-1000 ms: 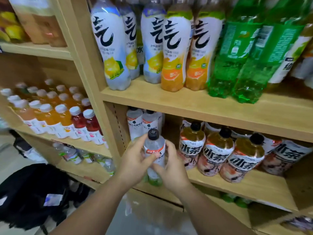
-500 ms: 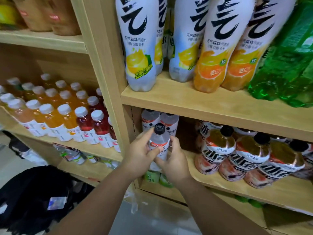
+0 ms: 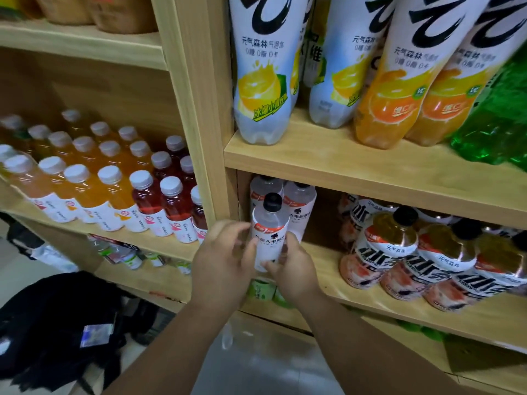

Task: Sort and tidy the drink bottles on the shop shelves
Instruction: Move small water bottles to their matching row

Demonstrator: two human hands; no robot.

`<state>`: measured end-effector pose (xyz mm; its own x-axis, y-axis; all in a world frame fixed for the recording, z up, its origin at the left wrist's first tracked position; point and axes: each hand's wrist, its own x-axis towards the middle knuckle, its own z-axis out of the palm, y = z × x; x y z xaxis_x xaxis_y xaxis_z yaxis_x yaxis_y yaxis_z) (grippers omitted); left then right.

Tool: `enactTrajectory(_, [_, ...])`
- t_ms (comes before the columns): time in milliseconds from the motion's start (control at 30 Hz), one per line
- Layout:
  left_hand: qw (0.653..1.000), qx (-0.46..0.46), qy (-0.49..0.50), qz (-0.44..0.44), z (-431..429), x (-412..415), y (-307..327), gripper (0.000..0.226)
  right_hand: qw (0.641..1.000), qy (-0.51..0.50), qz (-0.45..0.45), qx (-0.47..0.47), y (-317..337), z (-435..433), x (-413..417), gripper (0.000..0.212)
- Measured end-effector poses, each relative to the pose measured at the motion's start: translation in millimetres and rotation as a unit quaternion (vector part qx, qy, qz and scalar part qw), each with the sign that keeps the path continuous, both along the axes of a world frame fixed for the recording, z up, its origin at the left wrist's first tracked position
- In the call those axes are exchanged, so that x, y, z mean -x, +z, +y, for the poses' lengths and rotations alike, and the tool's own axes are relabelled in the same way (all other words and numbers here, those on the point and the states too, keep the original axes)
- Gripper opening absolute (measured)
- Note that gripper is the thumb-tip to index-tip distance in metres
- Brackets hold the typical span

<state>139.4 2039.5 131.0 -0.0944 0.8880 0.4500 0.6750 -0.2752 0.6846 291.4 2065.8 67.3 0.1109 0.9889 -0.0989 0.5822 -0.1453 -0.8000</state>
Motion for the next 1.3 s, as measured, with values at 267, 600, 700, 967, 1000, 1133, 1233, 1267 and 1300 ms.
enactTrajectory(267, [0.983,0.063,0.115,-0.124,8,15,-19,0.042,0.999,-0.011,-0.029,0.011,7,11,18,0.050])
enactTrajectory(600, [0.988,0.073,0.089,-0.103,4,9,-23,0.037,0.999,0.016,-0.044,0.022,13,12,20,0.048])
enactTrajectory(700, [0.994,0.047,0.056,-0.075,-8,8,-13,0.035,0.999,0.035,-0.037,-0.005,30,6,11,0.057])
enactTrajectory(967, [0.984,-0.135,-0.064,-0.097,-33,-57,77,0.028,0.974,-0.013,-0.028,-0.222,127,-70,-70,0.026])
enactTrajectory(1000, [0.979,-0.153,-0.085,-0.104,-34,-68,90,0.028,0.966,-0.037,-0.018,-0.254,139,-79,-81,0.020])
enactTrajectory(1133, [0.955,-0.205,-0.175,-0.123,-34,-114,131,0.027,0.919,-0.113,-0.008,-0.378,193,-110,-122,0.009])
enactTrajectory(1233, [0.951,-0.203,-0.201,-0.121,-26,-146,155,0.035,0.879,-0.168,0.005,-0.446,222,-118,-156,0.005])
enactTrajectory(1267, [0.952,-0.199,-0.203,-0.116,-23,-157,161,0.039,0.870,-0.182,0.010,-0.458,229,-118,-170,0.006])
enactTrajectory(1300, [0.954,-0.193,-0.202,-0.111,-19,-168,168,0.042,0.866,-0.195,0.016,-0.460,236,-116,-185,0.009])
